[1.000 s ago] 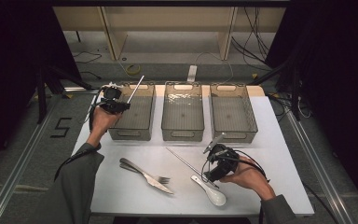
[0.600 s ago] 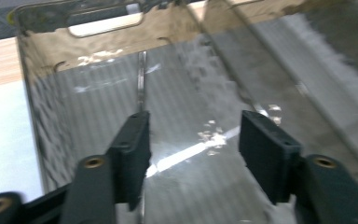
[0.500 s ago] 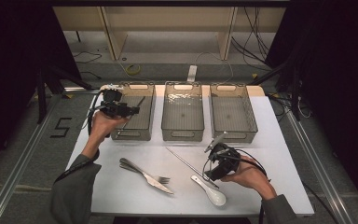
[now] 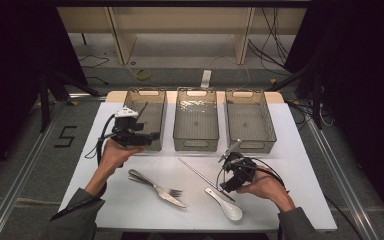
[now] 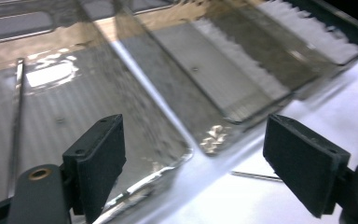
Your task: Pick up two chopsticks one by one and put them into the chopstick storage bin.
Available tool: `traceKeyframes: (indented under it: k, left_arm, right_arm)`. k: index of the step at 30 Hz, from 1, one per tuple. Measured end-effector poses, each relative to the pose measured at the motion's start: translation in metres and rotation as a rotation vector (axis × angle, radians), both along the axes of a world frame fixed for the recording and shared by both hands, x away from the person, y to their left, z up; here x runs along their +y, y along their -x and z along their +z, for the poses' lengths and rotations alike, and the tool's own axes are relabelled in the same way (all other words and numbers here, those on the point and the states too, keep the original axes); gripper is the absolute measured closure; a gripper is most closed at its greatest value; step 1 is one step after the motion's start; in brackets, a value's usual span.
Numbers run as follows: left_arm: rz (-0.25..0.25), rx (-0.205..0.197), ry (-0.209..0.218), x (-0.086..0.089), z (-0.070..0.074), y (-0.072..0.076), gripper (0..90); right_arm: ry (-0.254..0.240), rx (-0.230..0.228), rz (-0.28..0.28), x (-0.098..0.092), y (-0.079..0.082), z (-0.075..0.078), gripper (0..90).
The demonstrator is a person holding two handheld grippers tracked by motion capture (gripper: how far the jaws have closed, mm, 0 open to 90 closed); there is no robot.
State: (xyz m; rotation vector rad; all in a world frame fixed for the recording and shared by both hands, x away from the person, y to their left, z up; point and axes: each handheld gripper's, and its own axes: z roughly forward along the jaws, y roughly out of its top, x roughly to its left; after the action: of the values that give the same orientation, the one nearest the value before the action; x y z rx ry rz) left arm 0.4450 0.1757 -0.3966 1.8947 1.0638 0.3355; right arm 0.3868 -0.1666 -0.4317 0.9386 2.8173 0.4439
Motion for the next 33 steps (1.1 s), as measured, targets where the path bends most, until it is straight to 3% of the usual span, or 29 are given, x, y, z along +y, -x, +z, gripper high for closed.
traceKeyframes:
  k: [2, 5, 9, 13, 22, 33]
  left_arm:
    - [-0.019, -0.019, -0.012, -0.003, -0.001, 0.008, 18.2]
    - [-0.043, -0.034, 0.022, -0.005, -0.003, 0.023, 17.1]
    - [-0.066, -0.061, 0.018, -0.007, -0.007, 0.04, 15.8]
    - [-0.079, -0.082, 0.017, -0.008, -0.012, 0.053, 15.9]
    - [-0.093, -0.067, 0.052, -0.009, -0.017, 0.072, 15.9]
    - [-0.112, -0.069, 0.037, -0.012, -0.019, 0.083, 15.9]
  right_arm:
    - [0.003, 0.005, 0.004, 0.002, -0.001, -0.001, 29.3]
    - [0.016, 0.014, 0.009, 0.007, -0.002, -0.003, 29.1]
    - [0.038, 0.031, 0.024, 0.014, -0.002, -0.006, 31.1]
    - [0.064, 0.033, 0.059, 0.018, 0.0, -0.008, 39.1]
    - [0.089, 0.067, 0.084, 0.023, 0.001, -0.014, 52.9]
    - [0.113, 0.098, 0.104, 0.026, 0.002, -0.019, 65.4]
